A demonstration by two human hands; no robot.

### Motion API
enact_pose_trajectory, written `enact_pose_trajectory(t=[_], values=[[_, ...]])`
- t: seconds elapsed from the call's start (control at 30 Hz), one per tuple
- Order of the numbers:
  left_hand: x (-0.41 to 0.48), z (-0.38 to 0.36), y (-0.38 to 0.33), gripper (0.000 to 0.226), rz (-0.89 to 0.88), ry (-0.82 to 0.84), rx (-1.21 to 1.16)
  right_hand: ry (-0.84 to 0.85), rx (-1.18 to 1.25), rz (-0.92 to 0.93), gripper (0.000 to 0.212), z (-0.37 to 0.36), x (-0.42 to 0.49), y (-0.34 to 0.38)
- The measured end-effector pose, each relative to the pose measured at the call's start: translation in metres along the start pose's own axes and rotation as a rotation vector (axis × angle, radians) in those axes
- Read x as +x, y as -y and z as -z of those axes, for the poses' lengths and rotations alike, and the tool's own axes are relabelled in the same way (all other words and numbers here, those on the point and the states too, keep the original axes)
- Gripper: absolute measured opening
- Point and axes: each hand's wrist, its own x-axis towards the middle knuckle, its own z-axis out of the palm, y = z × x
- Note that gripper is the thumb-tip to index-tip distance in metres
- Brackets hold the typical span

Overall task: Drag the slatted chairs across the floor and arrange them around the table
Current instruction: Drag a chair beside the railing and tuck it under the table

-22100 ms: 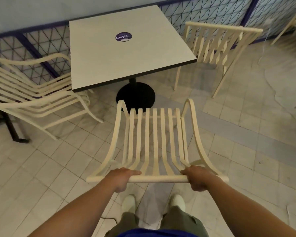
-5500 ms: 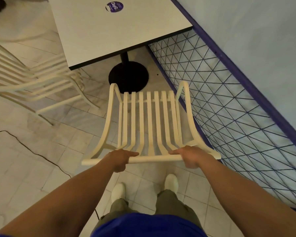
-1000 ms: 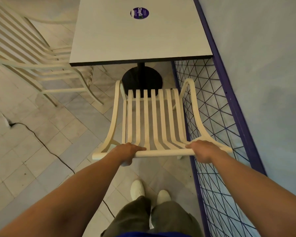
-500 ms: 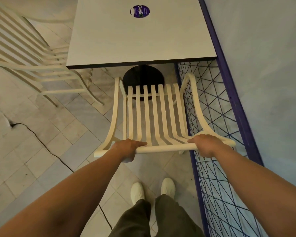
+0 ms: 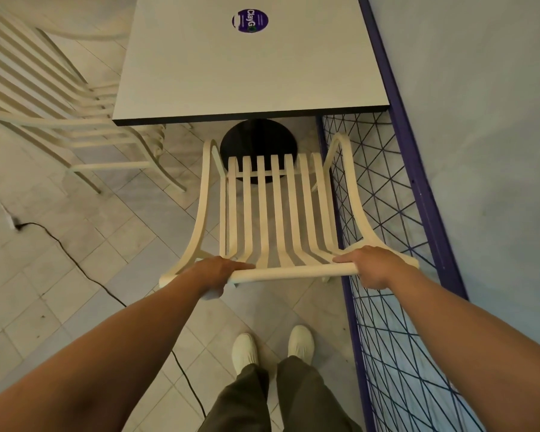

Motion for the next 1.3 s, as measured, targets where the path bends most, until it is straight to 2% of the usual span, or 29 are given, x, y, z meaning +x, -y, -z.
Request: enact_pose_trajectory(t=[0.43, 0.57, 0.63, 0.87, 1.07, 1.2, 1.3], values=[[-0.006, -0.007, -0.009, 0.082, 0.000, 0.047, 0.044, -0.033, 0.006, -0.009, 0.077, -0.023, -0.012, -0.001], [-0.005, -0.007, -0.012, 0.059, 0.035, 0.029, -0.005, -0.049, 0.059, 0.034, 0.059, -0.019, -0.012, 0.001], [-0.006, -0.008, -0.015, 0.064, 0.086, 0.002, -0.001, -0.064, 0.072, 0.054, 0.052, -0.019, -0.011, 0.003], [-0.003, -0.018, -0.012, 0.090, 0.143, -0.099, 0.116, -0.167, 0.020, 0.074, 0.079, -0.024, -0.013, 0.004], [-0.001, -0.016, -0.011, 0.088, 0.138, -0.157, 0.142, -0.200, -0.039, 0.100, 0.085, -0.021, -0.008, 0.003], [0.001, -0.018, -0.010, 0.098, 0.133, -0.200, 0.183, -0.312, -0.092, 0.140, 0.096, -0.025, -0.007, -0.002], [0.004, -0.018, -0.010, 0.097, 0.138, -0.229, 0.213, -0.362, -0.108, 0.154, 0.091, -0.024, -0.006, -0.003]])
